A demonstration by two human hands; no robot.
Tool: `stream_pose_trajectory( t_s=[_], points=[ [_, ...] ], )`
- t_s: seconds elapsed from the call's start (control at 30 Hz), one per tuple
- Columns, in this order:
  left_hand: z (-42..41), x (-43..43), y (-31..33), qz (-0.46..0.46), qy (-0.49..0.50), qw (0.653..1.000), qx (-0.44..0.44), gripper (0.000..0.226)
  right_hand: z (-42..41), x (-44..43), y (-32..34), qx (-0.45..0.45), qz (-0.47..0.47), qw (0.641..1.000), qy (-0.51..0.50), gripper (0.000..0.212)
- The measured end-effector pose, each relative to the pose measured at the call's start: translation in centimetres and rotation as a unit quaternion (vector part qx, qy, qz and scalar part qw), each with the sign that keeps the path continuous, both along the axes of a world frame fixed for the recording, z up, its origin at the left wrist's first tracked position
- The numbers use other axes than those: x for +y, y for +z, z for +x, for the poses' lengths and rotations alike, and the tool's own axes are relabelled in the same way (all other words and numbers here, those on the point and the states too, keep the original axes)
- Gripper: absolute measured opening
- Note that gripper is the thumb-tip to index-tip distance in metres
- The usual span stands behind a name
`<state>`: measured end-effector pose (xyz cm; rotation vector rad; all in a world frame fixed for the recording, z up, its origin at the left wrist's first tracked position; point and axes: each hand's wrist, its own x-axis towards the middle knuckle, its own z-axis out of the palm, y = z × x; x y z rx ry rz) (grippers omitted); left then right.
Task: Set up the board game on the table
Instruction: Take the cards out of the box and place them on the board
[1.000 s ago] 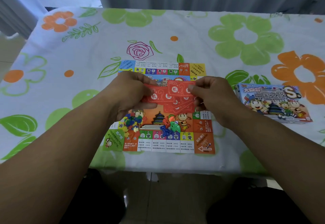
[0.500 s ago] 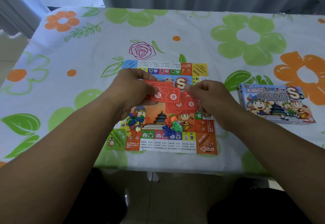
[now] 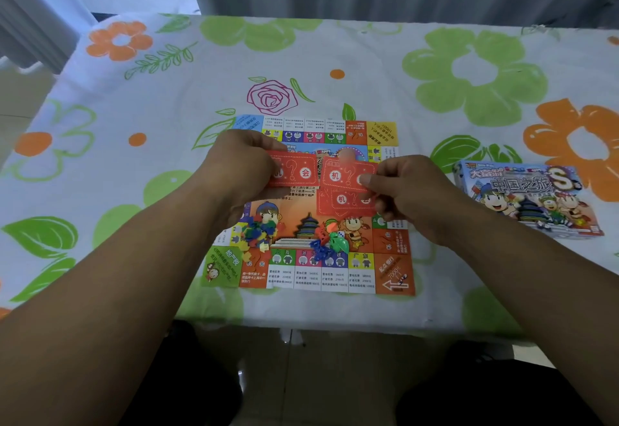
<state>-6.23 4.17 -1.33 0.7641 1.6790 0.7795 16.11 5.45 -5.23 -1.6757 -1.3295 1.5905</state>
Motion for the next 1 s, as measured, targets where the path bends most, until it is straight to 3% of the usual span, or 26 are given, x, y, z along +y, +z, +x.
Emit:
stream_pose_trajectory(
  t_s=[0.2,0.37,0.5,0.57,0.73,1.0],
  points=[
    [-0.1,0.0,0.1,0.019,0.003,1.0,0.023,0.027,0.3,-0.1,-0.6,-0.065,-0.033,0.997,0.0,0.018],
    [0.3,-0.2,0.3,0.026,-0.013,0.999,0.017,0.026,0.4,0.0,-1.0,-0.2,0.044,0.979,0.009,0.028],
    [0.6,-0.2,0.2,0.031,-0.013,0.999,-0.007,0.027,-1.2,-0.6,0.5,-0.009,0.025,0.999,0.044,0.029],
    [0.9,-0.2,0.2,0.033,-0.009,0.999,-0.026,0.03,-2.1,-1.1,0.9,0.036,0.017,0.997,0.072,0.03],
    [1.1,-0.1,0.1,0.031,-0.008,0.998,-0.057,0.019,-1.9,-0.8,0.6,0.038,0.014,0.999,0.03,0.011],
    [0.1,0.0,-0.1,0.026,0.021,0.999,-0.02,0.014,0.4,0.0,-0.4,-0.069,-0.032,0.997,0.031,0.011]
  ],
)
